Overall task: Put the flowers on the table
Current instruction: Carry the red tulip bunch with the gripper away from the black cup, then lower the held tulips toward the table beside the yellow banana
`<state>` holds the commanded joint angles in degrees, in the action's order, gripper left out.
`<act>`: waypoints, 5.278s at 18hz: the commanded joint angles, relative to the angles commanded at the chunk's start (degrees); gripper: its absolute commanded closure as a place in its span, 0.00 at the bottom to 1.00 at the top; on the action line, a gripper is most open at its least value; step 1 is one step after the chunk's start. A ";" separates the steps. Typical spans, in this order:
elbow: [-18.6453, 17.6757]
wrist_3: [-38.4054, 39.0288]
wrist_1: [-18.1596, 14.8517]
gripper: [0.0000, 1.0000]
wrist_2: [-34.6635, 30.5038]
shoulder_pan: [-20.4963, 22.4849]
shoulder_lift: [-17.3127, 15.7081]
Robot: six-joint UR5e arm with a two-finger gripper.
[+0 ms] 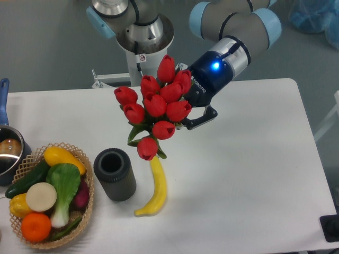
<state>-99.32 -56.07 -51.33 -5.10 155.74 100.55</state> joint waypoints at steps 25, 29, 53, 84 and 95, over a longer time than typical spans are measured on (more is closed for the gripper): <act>0.87 -0.79 0.35 0.45 -11.67 1.76 -1.41; 0.09 -2.02 0.09 0.45 -20.98 2.02 -2.10; -1.05 -9.84 0.18 0.48 -56.78 2.81 4.31; -2.29 -11.16 0.26 0.47 -60.47 2.81 11.25; -5.97 -11.25 0.18 0.47 -60.56 2.72 11.25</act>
<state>-105.29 -67.32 -51.15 -65.65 158.47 111.80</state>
